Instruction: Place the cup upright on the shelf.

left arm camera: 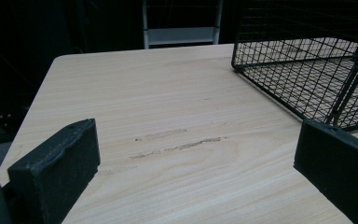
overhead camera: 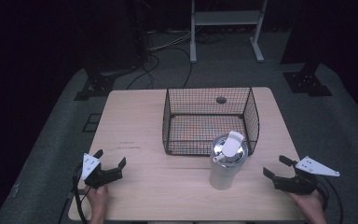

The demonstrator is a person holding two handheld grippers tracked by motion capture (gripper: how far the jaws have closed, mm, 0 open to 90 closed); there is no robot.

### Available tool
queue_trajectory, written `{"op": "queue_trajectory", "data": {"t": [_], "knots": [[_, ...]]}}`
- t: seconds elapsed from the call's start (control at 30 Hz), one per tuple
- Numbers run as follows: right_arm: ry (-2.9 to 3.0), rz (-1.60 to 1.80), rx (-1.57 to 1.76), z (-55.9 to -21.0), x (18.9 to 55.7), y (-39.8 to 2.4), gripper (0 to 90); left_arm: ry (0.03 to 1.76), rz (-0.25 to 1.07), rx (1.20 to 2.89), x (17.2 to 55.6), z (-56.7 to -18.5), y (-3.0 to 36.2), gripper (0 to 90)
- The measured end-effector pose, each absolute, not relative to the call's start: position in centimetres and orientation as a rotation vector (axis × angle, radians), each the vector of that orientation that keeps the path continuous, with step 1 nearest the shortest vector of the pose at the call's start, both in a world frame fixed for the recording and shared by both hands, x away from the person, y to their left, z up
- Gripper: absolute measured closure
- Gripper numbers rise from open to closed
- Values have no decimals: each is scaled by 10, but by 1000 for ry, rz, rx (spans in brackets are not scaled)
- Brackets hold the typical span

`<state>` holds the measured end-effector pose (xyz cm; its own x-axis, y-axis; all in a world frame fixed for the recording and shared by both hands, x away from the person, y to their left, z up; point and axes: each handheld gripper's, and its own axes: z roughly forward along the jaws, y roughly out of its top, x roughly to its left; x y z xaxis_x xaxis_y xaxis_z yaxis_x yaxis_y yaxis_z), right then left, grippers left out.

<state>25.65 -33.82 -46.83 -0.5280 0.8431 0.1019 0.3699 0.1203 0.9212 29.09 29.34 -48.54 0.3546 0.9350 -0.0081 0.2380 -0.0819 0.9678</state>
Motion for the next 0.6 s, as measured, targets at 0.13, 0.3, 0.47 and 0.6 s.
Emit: {"op": "queue_trajectory", "data": {"t": [0.13, 0.3, 0.47, 0.6], "knots": [[1963, 1398, 1136, -463, 253, -335, 134, 1087, 833, 1569, 291, -485, 293, 0], [1972, 1420, 1101, -457, 247, -330, 132, 1083, 831, 1568, 290, -485, 294, 0], [2000, 1462, 1031, -451, 238, -319, 131, 1079, 831, 1567, 290, -485, 294, 0], [2029, 1507, 978, -446, 234, -309, 130, 1081, 830, 1561, 290, -485, 294, 0]]}}
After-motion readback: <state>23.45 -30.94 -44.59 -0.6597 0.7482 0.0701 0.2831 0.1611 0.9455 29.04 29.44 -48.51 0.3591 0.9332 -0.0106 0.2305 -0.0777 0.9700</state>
